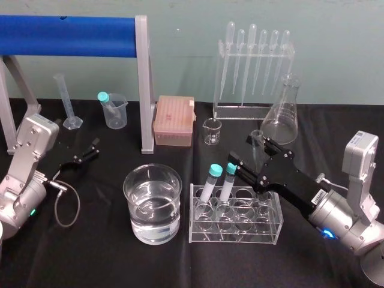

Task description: Hold the test tube with one hand and immerse one end into the beaker, then return it to the test tube rack.

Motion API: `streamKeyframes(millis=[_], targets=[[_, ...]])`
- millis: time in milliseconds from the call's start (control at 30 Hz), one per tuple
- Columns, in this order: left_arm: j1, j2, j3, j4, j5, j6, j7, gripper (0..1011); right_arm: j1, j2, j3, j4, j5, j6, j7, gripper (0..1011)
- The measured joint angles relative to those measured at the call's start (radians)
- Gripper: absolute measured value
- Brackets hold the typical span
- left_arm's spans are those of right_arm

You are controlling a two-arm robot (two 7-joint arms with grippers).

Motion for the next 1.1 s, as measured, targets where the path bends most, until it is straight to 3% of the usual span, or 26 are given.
streamKeyframes(millis=[400,1100], targets=[[0.000,0.000,0.000,0.000,0.000,0.000,0.000,1000,0.000,0.000,0.000,0.000,0.000,-0.001,0.000,995],[0.000,0.000,0.000,0.000,0.000,0.000,0.000,1000,-0.002,0.002,0.003,-0.016,-0.003,-0.001,-0.005,1004]])
